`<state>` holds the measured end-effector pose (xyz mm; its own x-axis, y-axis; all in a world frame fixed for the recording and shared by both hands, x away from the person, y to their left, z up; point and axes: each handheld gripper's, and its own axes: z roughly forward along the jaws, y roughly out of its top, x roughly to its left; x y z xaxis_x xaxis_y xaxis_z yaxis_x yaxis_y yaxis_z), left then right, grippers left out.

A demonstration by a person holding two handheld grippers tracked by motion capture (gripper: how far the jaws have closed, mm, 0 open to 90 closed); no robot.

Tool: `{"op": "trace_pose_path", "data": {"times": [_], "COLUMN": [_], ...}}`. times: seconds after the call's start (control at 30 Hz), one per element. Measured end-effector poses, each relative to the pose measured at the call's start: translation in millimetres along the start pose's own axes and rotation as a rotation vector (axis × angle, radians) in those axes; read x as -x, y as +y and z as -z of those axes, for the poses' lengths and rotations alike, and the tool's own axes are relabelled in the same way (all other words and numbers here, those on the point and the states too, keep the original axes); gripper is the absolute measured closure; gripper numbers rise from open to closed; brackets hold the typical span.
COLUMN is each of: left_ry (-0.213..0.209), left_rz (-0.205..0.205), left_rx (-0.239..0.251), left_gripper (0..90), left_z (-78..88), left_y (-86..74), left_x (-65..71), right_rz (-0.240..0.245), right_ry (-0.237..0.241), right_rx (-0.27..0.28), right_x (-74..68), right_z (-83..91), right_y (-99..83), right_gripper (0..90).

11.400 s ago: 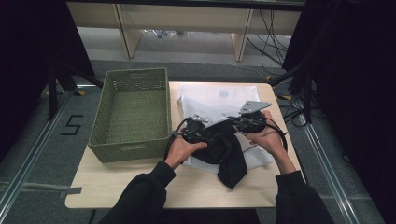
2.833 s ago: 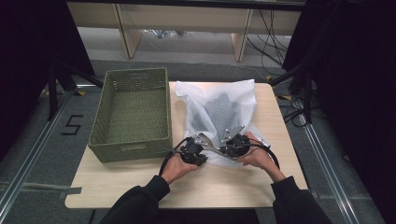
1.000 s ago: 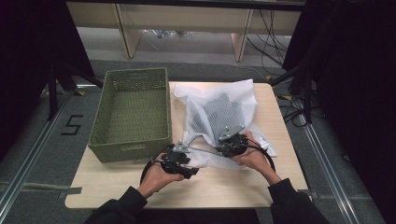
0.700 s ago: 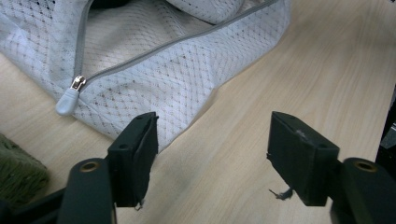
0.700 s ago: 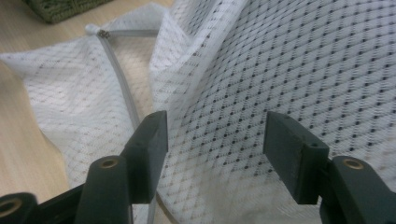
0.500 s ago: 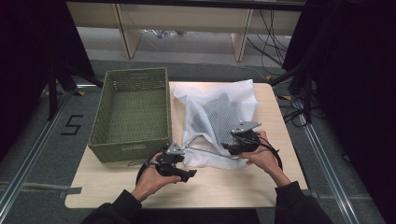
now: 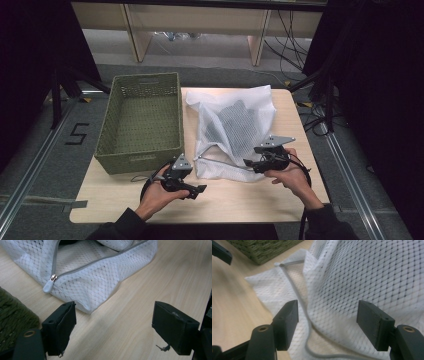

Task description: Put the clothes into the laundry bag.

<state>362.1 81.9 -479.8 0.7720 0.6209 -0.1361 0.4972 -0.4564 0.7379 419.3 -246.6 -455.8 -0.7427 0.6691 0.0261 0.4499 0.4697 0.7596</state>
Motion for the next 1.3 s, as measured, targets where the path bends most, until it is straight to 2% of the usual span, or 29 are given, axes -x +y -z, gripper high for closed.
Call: {"op": "trace_pose_path", "data": {"times": [0.03,0.2,0.3,0.43,0.5,0.57,0.6,0.73,0.77,0.83,0.9,1.03,1.07,1.17,1.3], "left_ry": [0.001,0.001,0.005,-0.006,0.003,0.004,0.001,-0.005,-0.007,-0.004,-0.008,-0.016,-0.015,-0.006,-0.005], "left_rz": [0.000,-0.018,-0.019,-0.027,-0.032,-0.035,-0.024,-0.026,-0.037,-0.055,-0.057,-0.071,-0.068,-0.062,-0.049], "left_rx": [-0.001,-0.002,-0.005,-0.014,-0.020,-0.025,-0.017,-0.020,-0.022,-0.027,-0.032,-0.032,-0.032,-0.039,-0.032], "left_gripper": [19.3,19.3,19.3,19.4,19.4,19.4,19.5,19.5,19.5,19.6,19.6,19.7,19.7,19.8,20.0], "left_z": [0.2,2.9,4.5,4.7,4.4,4.4,3.6,3.9,3.7,4.5,4.0,3.2,2.9,2.0,1.9], "left_y": [-0.7,-4.2,-6.9,-10.9,-13.0,-14.9,-15.6,-17.9,-18.5,-19.1,-19.7,-19.7,-19.9,-20.4,-20.4], "left_x": [0.3,1.6,4.0,6.0,7.1,9.1,10.8,17.7,18.8,22.9,26.8,29.9,29.8,27.8,27.7], "right_rz": [0.008,0.003,0.019,0.010,0.011,0.027,0.022,0.025,0.039,0.035,0.052,0.057,0.070,0.057,0.073], "right_ry": [0.013,0.013,0.025,0.017,0.025,0.034,0.034,0.044,0.045,0.048,0.052,0.046,0.039,0.030,0.023], "right_rx": [-0.003,-0.015,-0.020,-0.030,-0.040,-0.052,-0.051,-0.064,-0.058,-0.064,-0.073,-0.092,-0.089,-0.074,-0.077], "right_x": [-0.7,-7.3,-10.3,-16.1,-20.9,-25.1,-27.3,-33.3,-34.5,-38.1,-40.6,-42.2,-41.2,-40.4,-39.4], "right_z": [1.0,7.8,11.1,15.2,16.7,17.5,18.4,23.9,24.7,27.5,28.5,30.4,29.7,28.6,27.3], "right_y": [-2.2,-10.1,-14.8,-21.5,-26.0,-29.5,-31.0,-35.3,-36.7,-39.9,-43.7,-46.6,-46.8,-47.6,-48.1], "right_gripper": [35.0,34.6,34.3,34.0,33.9,33.6,33.4,33.0,32.9,32.8,32.7,32.5,32.5,32.5,32.5]}}
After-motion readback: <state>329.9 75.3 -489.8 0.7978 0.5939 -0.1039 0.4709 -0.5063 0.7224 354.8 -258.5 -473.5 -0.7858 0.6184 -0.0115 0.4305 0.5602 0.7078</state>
